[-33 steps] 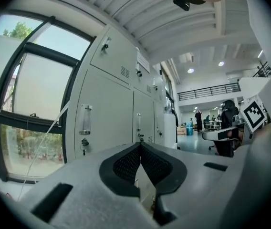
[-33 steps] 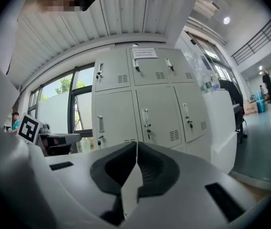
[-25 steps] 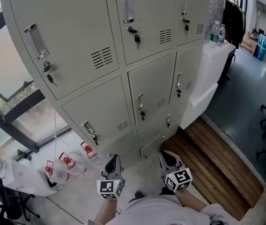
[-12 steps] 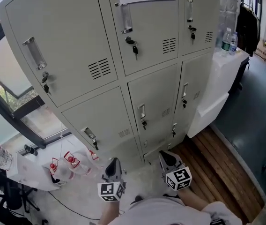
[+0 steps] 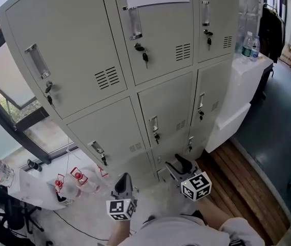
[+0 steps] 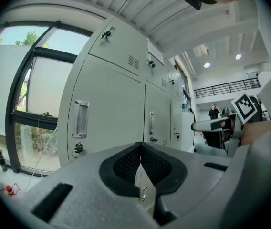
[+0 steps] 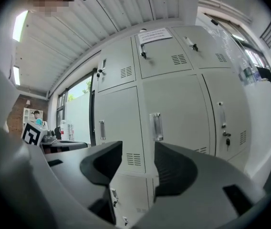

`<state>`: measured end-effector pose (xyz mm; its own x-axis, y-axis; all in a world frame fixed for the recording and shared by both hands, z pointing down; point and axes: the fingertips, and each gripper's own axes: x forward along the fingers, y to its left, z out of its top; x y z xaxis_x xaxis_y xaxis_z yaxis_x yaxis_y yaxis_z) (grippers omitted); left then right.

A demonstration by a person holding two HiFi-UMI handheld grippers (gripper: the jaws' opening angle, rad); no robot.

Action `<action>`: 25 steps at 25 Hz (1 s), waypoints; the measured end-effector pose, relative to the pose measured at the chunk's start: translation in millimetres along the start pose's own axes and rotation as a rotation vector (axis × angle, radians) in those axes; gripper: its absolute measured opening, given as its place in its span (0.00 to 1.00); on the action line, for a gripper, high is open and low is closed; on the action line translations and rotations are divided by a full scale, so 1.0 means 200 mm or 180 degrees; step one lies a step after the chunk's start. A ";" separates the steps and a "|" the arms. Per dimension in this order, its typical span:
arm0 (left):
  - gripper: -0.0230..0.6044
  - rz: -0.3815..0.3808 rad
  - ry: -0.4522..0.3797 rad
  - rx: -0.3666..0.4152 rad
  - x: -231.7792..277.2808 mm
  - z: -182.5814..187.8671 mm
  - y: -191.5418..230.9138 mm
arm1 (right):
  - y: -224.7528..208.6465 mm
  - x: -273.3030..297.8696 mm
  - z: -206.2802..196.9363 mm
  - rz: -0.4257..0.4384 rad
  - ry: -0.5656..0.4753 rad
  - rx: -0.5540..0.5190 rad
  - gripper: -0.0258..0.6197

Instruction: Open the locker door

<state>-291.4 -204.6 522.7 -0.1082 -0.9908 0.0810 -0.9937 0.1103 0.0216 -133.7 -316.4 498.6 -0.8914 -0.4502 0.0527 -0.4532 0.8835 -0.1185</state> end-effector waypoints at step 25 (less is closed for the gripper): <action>0.04 0.0196 -0.0008 -0.0087 -0.13 -0.05 0.14 | 0.08 0.51 1.82 0.0965 -0.0880 -0.0936 0.34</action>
<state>-316.4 -175.8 531.6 -0.1693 -0.9823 0.0805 -0.9839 0.1732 0.0439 -230.8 -394.9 141.2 -0.9661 -0.1500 -0.2102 -0.1925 0.9610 0.1987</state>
